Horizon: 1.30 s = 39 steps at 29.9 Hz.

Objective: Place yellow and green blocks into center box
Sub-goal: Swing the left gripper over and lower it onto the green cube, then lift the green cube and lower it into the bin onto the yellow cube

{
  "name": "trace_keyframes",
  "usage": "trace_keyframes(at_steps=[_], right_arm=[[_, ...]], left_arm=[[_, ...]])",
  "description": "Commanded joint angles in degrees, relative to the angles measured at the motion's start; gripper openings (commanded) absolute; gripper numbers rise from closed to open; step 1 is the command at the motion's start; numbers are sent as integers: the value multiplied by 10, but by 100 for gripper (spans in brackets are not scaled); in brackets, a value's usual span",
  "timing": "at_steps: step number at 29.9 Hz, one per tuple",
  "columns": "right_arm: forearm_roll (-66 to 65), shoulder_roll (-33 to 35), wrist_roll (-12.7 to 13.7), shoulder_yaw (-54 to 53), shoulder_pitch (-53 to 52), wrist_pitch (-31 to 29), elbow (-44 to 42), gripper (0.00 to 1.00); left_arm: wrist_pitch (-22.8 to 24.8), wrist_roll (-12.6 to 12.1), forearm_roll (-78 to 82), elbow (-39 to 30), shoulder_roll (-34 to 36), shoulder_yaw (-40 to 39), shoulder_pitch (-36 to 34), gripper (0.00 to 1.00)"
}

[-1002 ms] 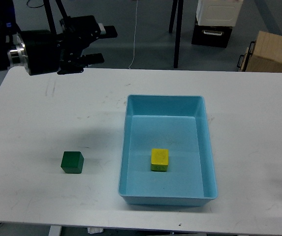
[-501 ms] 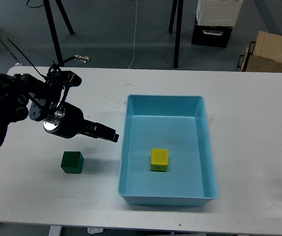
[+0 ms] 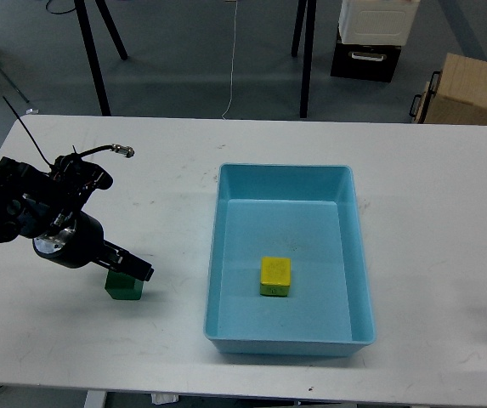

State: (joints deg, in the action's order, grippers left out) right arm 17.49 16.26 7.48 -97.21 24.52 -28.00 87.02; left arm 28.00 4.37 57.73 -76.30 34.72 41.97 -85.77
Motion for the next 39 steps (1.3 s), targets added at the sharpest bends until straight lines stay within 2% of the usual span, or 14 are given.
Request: trace_keyframes(at_steps=[1, 17, 20, 27, 29, 31, 33, 36, 39], right_arm=[[0, -1, 0, 1, 0, 0, 0, 100], [0, 2, 1, 0, -2, 0, -12, 100], [-1, 2, 2, 0, -2, 0, -12, 100], [0, 1, 1, 1, -3, 0, -12, 100], [0, 2, 1, 1, -3, 0, -12, 100], [0, 3, 1, 0, -3, 0, -12, 100], [-1, 3, 1, 0, -2, 0, -12, 100], [-1, 3, 1, 1, -2, 0, -12, 100], [-1, 2, 1, 2, -3, 0, -12, 100]], left_arm=[[0, 0, 2, 13, -1, -5, 10, 99], [0, 3, 1, 52, -32, -7, 47, 97], [0, 3, 2, 52, -32, -7, 48, 93], [0, 0, 40, 48, -32, -5, 48, 29], [0, -2, 41, 47, -31, -2, 47, 23], [0, -3, 42, 42, -26, 0, 46, 9], [0, -6, 43, 41, -22, -2, 45, 0], [0, -6, 44, 39, -15, -5, 30, 0], [0, 0, 42, 26, -15, -6, -26, 0]])
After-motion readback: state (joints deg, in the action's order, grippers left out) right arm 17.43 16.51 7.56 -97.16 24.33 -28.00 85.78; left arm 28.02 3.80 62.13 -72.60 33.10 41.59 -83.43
